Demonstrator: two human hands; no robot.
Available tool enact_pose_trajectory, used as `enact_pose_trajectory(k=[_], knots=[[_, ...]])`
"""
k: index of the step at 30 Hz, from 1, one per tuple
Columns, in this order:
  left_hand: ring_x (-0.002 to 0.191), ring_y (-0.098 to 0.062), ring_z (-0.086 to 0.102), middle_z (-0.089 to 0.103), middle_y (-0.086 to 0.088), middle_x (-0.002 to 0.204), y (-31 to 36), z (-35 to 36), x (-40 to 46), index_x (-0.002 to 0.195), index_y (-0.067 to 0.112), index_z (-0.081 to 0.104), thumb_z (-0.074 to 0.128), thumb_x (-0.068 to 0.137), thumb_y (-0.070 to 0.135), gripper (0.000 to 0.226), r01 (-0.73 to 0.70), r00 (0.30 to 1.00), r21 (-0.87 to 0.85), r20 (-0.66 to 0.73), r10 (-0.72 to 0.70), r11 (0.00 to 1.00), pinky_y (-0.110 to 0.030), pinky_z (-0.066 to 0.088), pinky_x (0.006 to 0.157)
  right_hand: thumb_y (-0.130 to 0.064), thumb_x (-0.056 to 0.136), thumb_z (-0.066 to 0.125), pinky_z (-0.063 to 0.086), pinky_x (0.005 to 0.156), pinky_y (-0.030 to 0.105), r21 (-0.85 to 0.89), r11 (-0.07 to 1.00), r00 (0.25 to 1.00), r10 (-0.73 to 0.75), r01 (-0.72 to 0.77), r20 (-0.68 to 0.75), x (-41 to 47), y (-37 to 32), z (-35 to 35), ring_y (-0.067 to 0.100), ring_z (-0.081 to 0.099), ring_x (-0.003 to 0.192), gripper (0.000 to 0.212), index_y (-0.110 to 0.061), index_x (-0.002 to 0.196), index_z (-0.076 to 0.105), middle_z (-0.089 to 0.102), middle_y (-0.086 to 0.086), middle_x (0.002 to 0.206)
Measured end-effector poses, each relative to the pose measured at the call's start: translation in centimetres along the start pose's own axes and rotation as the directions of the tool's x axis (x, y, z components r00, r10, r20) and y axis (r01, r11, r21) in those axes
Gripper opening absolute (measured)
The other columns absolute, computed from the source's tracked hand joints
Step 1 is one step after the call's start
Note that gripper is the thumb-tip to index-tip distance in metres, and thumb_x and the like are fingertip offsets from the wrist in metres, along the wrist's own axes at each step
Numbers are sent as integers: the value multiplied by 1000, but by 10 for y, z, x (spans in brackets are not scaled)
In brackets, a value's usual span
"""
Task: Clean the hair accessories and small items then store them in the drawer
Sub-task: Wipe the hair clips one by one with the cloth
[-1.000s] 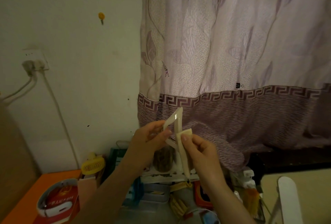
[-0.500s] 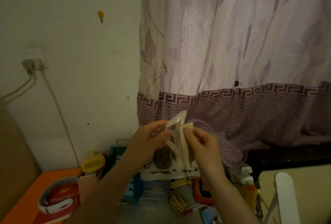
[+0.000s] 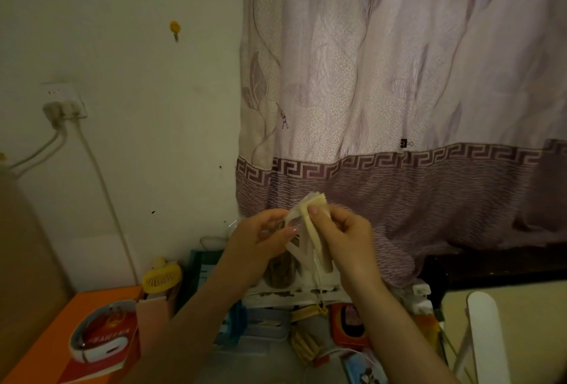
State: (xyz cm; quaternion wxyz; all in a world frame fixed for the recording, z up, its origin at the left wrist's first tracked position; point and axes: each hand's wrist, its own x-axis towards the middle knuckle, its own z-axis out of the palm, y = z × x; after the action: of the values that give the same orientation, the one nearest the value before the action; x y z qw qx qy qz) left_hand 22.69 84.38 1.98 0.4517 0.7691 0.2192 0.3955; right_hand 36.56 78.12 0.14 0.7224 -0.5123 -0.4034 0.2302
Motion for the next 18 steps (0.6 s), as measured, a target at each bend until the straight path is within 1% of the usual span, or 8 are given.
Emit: enact_pose_trajectory(k=[3,6,8,10,12,14,16,18], knots=[[90,-9,69,72,3,97,-3,0,0,106,25,65,59,89,17,19,30,999,-26,-24,-31,999,-25,56,79,-27,85,67,58,73,37,-12,999,997,46,-45,59,-9,10,0,23,71,80,21,-14,100,74,75,5,84],[91,-8,68,72,4,99,-3,0,2,107,25,64,60,89,18,20,56,997,-48,-52,-58,997,-26,56,80,-26,86,66,57,68,33,-18,997,995,77,-76,60,-20,20,1,25,70,79,21,-13,99,74,75,6,82],[93,-8,68,71,6,102,-3,0,4,111,23,63,60,89,18,23,64,995,-44,-75,-67,997,-27,56,81,-27,87,65,56,72,40,6,995,993,99,-100,62,-25,27,1,29,69,80,19,-13,96,75,74,9,82],[94,-9,67,70,6,102,-3,1,6,108,26,63,60,89,19,21,71,993,-48,-93,-75,996,-28,56,81,-27,87,65,55,75,44,25,993,992,112,-113,62,-29,31,0,30,68,81,17,-15,93,76,73,12,83],[93,-11,68,70,5,100,-3,3,6,102,30,63,60,89,20,17,87,990,-74,-104,-95,993,-29,57,80,-26,86,65,55,75,40,47,991,990,123,-127,75,-31,31,-1,30,68,84,17,-16,95,75,74,11,86],[94,-12,67,70,3,102,-3,4,6,102,30,63,61,88,21,17,114,987,-103,-102,-124,988,-29,57,79,-30,81,68,56,72,34,70,988,988,130,-136,80,-31,31,-2,25,68,82,24,-14,97,75,74,10,87],[96,-14,66,68,1,105,-1,3,5,105,26,62,63,87,21,20,147,983,-127,-87,-159,981,-28,57,79,-36,74,68,55,71,34,95,985,988,139,-146,73,-29,29,-4,24,68,80,36,-10,98,74,73,12,88],[97,-14,65,68,1,104,0,-1,5,110,23,62,65,85,23,25,155,984,-56,-85,-159,986,-30,56,82,-34,73,69,56,72,35,125,977,983,162,-172,80,-26,27,-8,27,69,82,39,-7,99,73,73,14,90]])
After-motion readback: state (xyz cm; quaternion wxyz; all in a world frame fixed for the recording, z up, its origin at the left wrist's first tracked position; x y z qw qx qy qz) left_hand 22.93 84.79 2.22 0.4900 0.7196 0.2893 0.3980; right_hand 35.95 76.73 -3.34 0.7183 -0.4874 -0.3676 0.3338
